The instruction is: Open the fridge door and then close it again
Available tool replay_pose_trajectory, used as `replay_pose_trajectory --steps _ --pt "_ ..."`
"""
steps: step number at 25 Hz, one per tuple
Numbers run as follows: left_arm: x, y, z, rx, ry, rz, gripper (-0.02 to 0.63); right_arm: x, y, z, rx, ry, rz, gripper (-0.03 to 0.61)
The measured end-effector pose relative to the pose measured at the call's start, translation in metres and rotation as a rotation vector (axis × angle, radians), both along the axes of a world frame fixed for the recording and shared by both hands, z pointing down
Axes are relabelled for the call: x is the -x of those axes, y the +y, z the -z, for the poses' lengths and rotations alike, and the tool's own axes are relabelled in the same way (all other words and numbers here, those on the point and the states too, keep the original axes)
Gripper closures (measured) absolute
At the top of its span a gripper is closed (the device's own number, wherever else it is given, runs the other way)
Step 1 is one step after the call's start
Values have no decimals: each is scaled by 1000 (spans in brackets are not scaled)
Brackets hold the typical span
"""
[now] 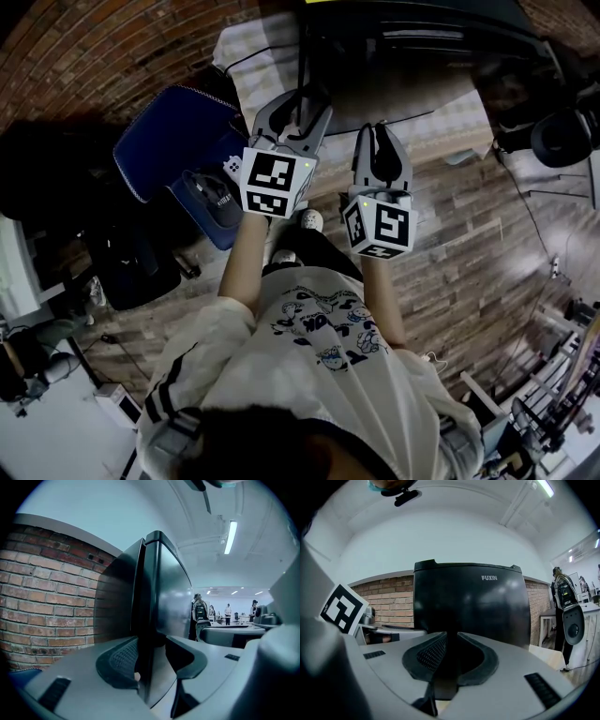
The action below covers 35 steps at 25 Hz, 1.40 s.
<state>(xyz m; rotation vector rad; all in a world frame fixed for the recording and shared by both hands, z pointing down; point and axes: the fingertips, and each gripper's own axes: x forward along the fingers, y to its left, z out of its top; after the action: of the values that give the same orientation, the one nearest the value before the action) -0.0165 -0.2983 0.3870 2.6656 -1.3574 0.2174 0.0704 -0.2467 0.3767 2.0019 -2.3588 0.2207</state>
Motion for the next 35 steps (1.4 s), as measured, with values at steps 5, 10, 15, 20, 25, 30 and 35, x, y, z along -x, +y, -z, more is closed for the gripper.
replay_pose_trajectory --steps 5,10,15,20,25,30,35 --pt "-1 0 0 -3 -5 -7 423 -1 2 0 -3 3 -6 517" --pt "0 1 0 -3 -9 -19 426 2 4 -2 -2 0 -8 515" --pt "0 1 -1 -8 -18 -36 431 2 5 -6 6 3 -5 515" --pt "-2 0 1 -25 -9 -69 426 6 1 -2 10 -2 6 515" --pt "-3 -5 -2 -23 19 -118 419 6 4 5 -10 8 3 515" --pt "-5 -4 -1 -12 14 -148 420 -4 11 4 -4 9 2 515" --pt "-5 -3 1 -10 -12 -118 431 2 15 7 -11 4 37 515"
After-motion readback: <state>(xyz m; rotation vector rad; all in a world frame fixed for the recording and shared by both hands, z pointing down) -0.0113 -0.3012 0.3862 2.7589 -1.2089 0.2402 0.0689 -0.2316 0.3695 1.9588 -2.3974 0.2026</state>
